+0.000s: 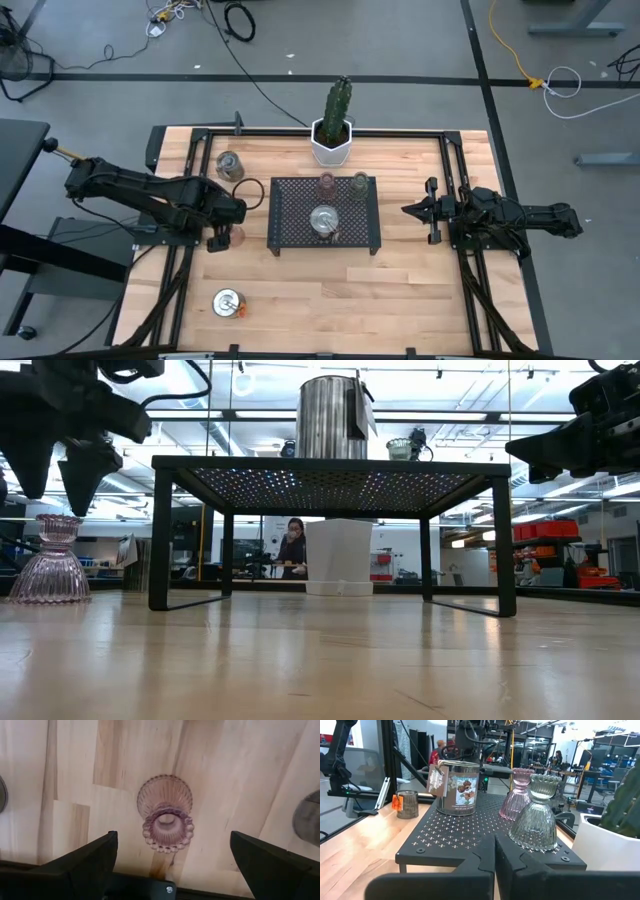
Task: Pick & Place candle stick holders
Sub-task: Put the purple glass candle holder on the shelf
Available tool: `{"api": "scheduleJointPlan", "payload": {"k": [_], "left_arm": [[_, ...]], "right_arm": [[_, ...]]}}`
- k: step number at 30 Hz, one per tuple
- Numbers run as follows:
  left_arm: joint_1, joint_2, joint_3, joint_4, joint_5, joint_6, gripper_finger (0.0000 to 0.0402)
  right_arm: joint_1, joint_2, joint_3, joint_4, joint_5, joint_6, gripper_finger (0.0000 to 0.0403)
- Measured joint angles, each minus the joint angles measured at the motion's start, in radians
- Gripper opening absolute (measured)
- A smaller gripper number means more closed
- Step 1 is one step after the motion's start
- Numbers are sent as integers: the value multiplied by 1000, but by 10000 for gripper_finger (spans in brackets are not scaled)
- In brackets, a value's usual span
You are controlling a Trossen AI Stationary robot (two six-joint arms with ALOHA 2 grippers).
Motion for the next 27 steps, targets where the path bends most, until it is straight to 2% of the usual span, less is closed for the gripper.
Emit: {"api": "scheduleJointPlan", "payload": {"k": [17,27], "left_arm": [[1,0,-95,59,-29,-44,385],[4,1,-141,161,-51,-66,385]], "right_arm": [[0,0,0,0,0,0,2],[0,0,0,0,0,0,2]]}}
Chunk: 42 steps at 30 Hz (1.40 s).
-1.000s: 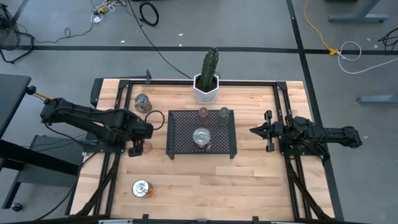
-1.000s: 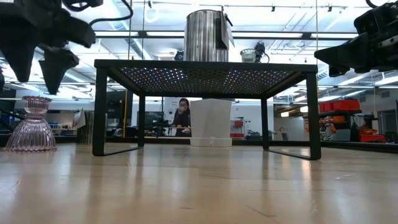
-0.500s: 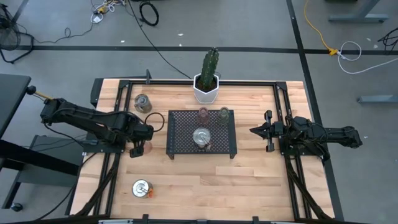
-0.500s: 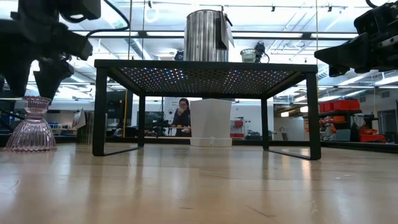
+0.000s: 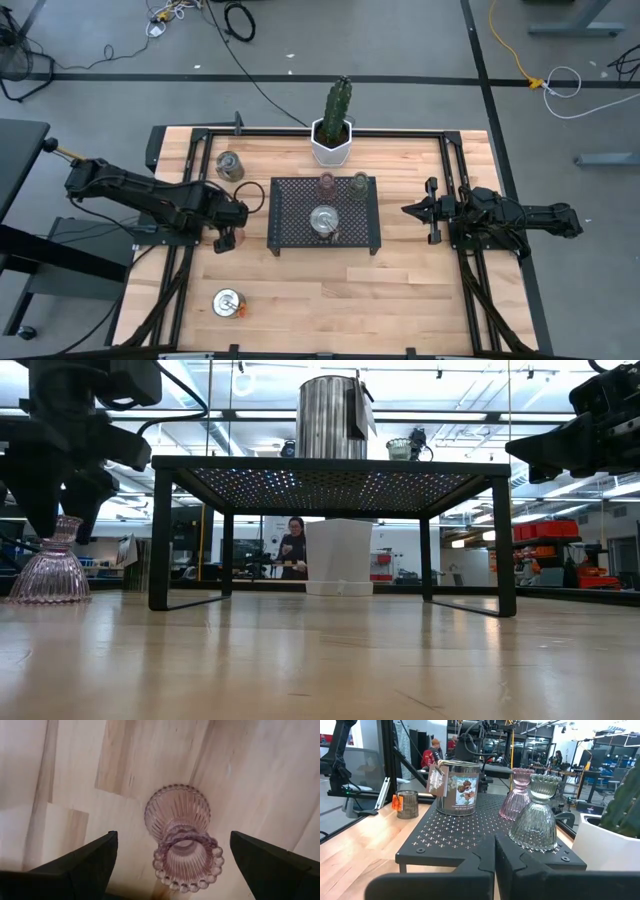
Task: Pick & Place candle stick holders
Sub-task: Put the purple glass candle holder on the shelf
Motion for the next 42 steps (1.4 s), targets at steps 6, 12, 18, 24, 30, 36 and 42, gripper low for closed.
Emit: {"api": "scheduleJointPlan", "payload": {"k": [6,12,18,24,30,36,42], "left_arm": [[0,0,-1,1,0,-1,385],[0,0,-1,1,-3,-1,381],[0,0,-1,1,-6,-1,349],[0,0,-1,1,-6,-1,315],[0,0,-1,1,-6,-1,291],[0,0,-1,1,-6,-1,272],[0,0,-1,1,-5,-1,246]], "right_arm": [[0,0,0,0,0,0,2],[0,0,0,0,0,0,2],[0,0,0,0,0,0,2],[0,0,0,0,0,0,2],[0,0,0,0,0,0,2],[0,0,0,0,0,0,2],[0,0,0,0,0,0,2]]}}
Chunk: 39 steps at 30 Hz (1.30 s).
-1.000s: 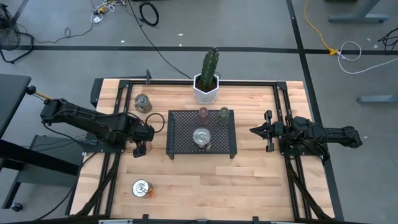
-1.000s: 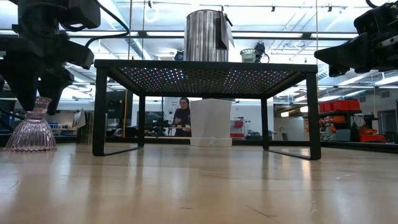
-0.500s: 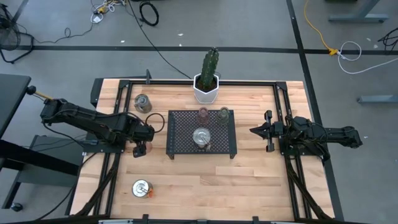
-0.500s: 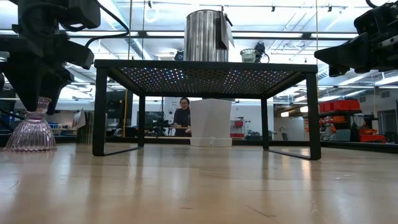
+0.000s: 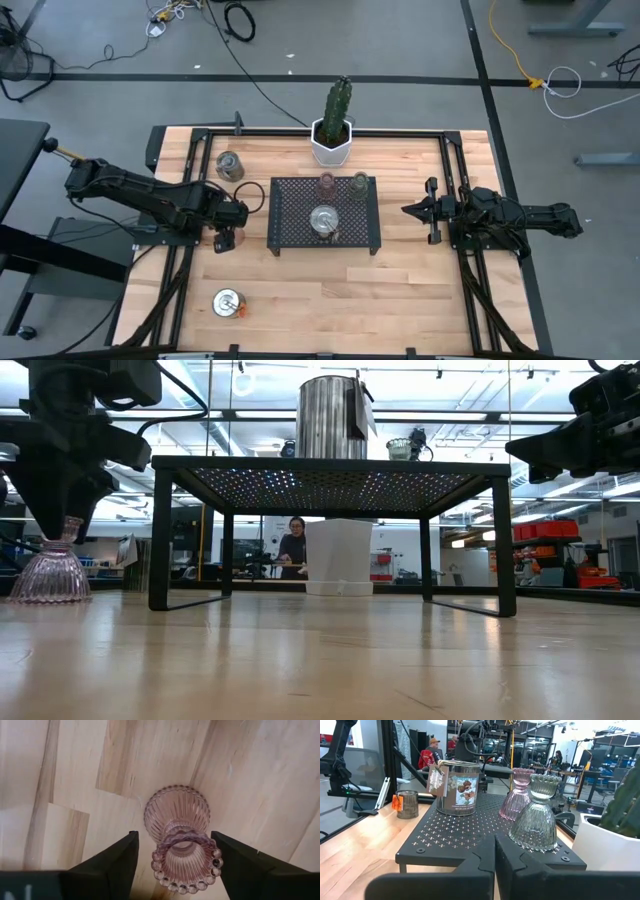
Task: Pick & Place candle stick holders
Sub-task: Put the purple glass candle holder on the shelf
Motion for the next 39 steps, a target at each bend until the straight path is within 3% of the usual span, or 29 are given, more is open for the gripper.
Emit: {"api": "scheduleJointPlan", "payload": {"k": [17,39], "left_arm": [[0,0,0,0,17,0,183],[0,0,0,-5,34,-4,189]], "right_arm": [[0,0,0,0,0,0,2],[0,0,0,0,0,0,2]]}}
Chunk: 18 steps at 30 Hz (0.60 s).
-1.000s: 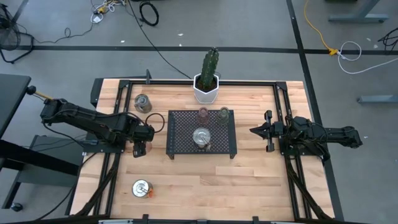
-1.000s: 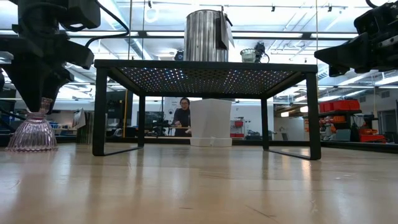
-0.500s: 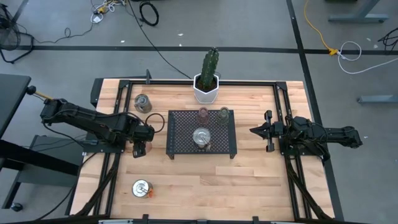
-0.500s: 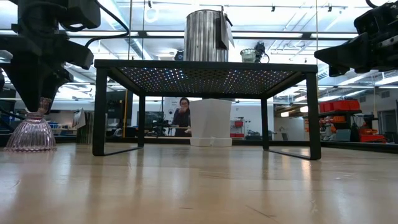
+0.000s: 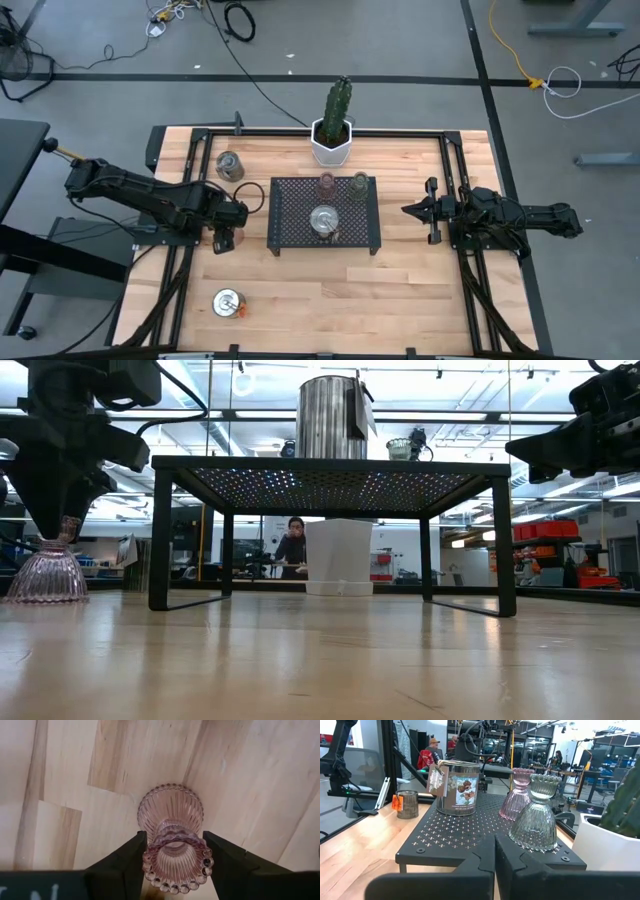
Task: Pick & Place candle stick holders
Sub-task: Put the purple glass candle holder on the shelf
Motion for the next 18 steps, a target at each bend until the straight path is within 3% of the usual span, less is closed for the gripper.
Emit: {"api": "scheduleJointPlan", "payload": {"k": [9,18], "left_arm": [[0,-5,14,-71,3,-22,182],[0,-4,122,-176,-8,-21,178]], "right_arm": [[0,0,0,0,0,0,2],[0,0,0,0,0,0,2]]}}
